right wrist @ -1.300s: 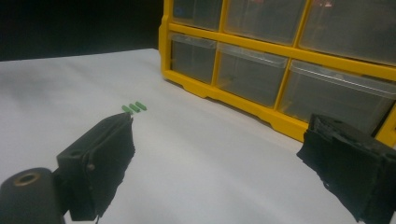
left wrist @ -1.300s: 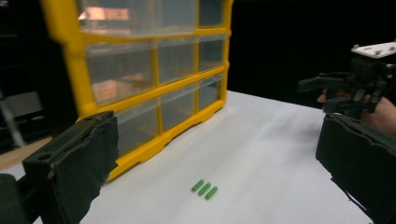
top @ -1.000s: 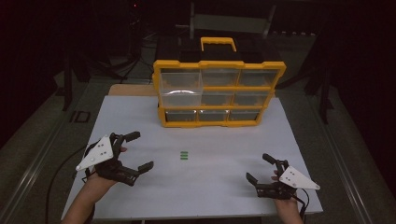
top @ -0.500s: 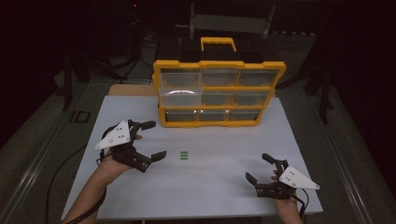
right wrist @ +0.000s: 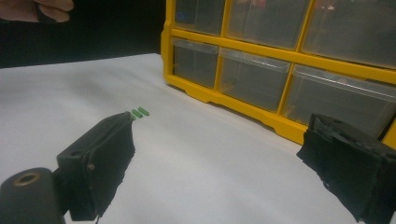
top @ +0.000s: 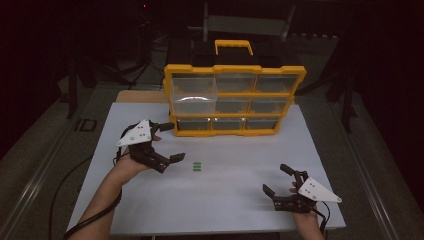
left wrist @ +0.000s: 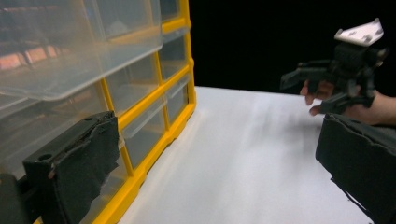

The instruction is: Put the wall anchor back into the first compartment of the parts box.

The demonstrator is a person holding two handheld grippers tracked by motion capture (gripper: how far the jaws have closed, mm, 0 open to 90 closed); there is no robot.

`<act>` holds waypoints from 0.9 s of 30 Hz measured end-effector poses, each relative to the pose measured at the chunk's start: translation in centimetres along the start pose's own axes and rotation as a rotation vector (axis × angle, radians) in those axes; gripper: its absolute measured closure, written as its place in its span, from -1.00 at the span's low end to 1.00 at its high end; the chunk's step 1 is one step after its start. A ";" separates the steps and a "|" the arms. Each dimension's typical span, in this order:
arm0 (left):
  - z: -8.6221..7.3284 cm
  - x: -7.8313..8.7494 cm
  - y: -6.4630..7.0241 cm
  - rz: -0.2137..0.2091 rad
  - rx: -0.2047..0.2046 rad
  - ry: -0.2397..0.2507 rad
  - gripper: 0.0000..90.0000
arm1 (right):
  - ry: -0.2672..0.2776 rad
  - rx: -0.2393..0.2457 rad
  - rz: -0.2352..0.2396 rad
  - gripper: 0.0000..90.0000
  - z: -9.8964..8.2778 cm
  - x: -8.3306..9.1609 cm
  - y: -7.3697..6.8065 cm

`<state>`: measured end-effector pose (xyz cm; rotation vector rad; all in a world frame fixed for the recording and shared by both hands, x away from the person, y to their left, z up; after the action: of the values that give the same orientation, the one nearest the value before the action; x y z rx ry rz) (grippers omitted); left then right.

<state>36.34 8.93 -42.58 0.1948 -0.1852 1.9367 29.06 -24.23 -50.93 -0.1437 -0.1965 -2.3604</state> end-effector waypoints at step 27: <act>-7.5 -7.3 -2.1 -0.073 0.065 -0.240 -0.46 | -0.014 -0.014 0.020 -0.80 -0.3 -0.1 -0.3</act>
<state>40.56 4.78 -51.42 0.4716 -0.2702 1.8446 28.94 -23.98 -51.29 -0.1678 -0.1845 -2.3419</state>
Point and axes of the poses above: each handheld gripper's, and its own axes: x roughly backward along the jaws, z roughly out of its top, y roughly to its right, the point moved 8 cm from there along -x, roughly forward along the jaws, and after that the axes turned 1 degree about x, right-handed, at the moved point
